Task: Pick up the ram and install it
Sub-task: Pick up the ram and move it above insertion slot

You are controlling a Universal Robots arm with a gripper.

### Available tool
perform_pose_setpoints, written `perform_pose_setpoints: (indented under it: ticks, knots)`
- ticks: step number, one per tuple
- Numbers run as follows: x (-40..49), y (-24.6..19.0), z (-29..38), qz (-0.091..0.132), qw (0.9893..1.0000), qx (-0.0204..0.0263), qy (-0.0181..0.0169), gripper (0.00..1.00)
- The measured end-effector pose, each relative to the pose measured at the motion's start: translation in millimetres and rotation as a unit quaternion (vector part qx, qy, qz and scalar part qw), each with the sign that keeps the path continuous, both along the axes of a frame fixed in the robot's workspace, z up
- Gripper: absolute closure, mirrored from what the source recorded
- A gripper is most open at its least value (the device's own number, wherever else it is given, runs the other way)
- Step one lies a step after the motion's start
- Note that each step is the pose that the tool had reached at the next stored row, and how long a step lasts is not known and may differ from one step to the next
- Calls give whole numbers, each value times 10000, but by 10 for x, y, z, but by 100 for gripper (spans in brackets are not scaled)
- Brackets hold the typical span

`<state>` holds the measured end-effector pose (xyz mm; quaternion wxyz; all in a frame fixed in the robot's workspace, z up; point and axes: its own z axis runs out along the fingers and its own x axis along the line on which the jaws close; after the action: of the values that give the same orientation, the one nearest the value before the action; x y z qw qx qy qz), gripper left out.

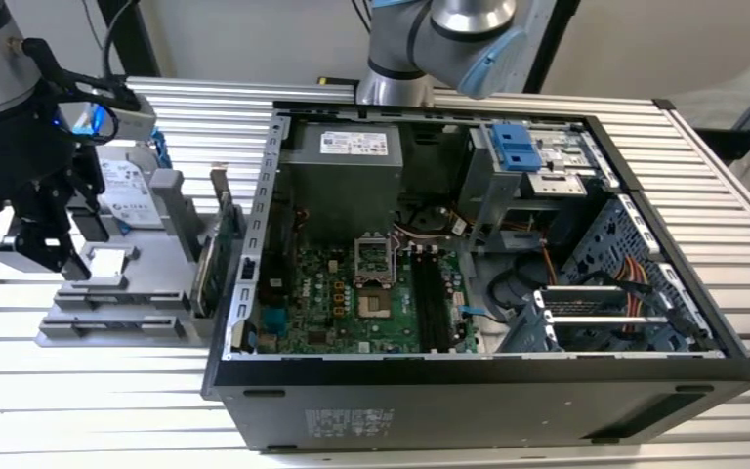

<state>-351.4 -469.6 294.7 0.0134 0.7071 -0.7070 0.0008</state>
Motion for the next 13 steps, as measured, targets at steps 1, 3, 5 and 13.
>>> perform_pose_setpoints:
  ticks: [1, 3, 5, 13]
  knots:
    - [-1, 1, -7, 0, 10000, -2, 0, 0]
    - [-2, 2, -23, -1, 10000, -6, 0, 0]
    - [-2, 2, -38, 0, 10000, -11, 0, 0]
    - [-2, 2, -104, 0, 10000, -16, 0, 0]
